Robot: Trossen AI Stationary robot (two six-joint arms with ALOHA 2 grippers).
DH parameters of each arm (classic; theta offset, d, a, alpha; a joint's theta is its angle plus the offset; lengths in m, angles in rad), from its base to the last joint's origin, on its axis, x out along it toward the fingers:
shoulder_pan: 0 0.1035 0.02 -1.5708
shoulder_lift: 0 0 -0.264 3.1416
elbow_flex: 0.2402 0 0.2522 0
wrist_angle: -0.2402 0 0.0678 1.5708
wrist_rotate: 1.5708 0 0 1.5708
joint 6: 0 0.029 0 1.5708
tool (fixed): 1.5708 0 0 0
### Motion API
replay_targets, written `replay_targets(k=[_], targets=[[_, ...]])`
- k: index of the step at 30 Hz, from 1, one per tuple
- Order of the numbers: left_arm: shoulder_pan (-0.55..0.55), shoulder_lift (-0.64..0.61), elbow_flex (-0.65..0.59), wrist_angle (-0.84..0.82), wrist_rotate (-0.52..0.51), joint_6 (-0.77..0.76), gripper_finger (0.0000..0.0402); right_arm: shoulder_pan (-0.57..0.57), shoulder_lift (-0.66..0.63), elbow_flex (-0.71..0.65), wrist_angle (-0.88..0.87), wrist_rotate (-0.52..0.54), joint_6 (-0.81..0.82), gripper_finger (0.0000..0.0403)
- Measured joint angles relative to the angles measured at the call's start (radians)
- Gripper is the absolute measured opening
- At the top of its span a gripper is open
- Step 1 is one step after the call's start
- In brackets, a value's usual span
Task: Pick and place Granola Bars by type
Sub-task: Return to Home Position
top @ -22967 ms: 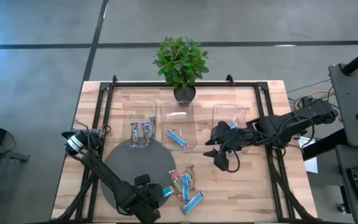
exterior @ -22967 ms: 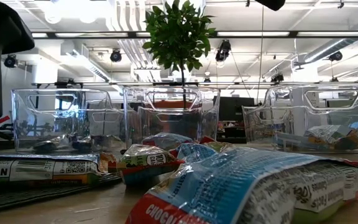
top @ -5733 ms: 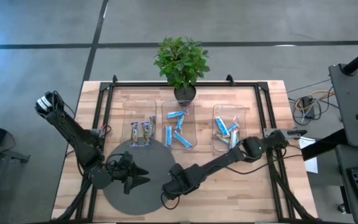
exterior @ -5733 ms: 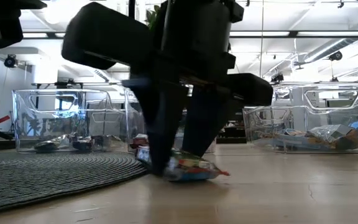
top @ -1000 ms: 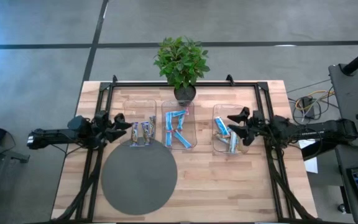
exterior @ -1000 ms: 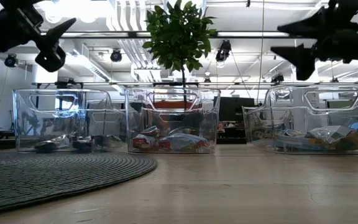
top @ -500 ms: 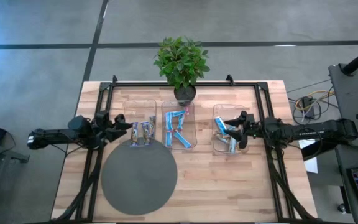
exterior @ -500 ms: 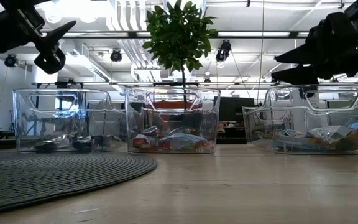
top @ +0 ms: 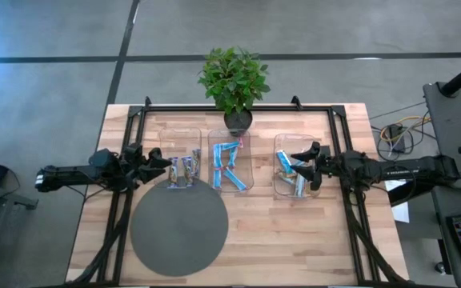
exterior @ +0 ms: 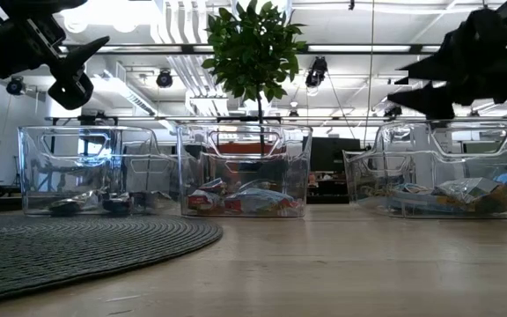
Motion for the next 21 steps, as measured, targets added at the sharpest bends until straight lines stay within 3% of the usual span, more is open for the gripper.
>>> replay_targets(k=[8,21], targets=[[0.0,0.0,0.0,0.0,0.0,0.0,0.0216,0.0,-0.164,0.0,0.002,0.0,0.0,0.0244],[0.0,0.0,-0.001,0.0,0.0,0.0,0.0216,0.0,-0.238,0.001,-0.032,0.0,0.0,0.0241]])
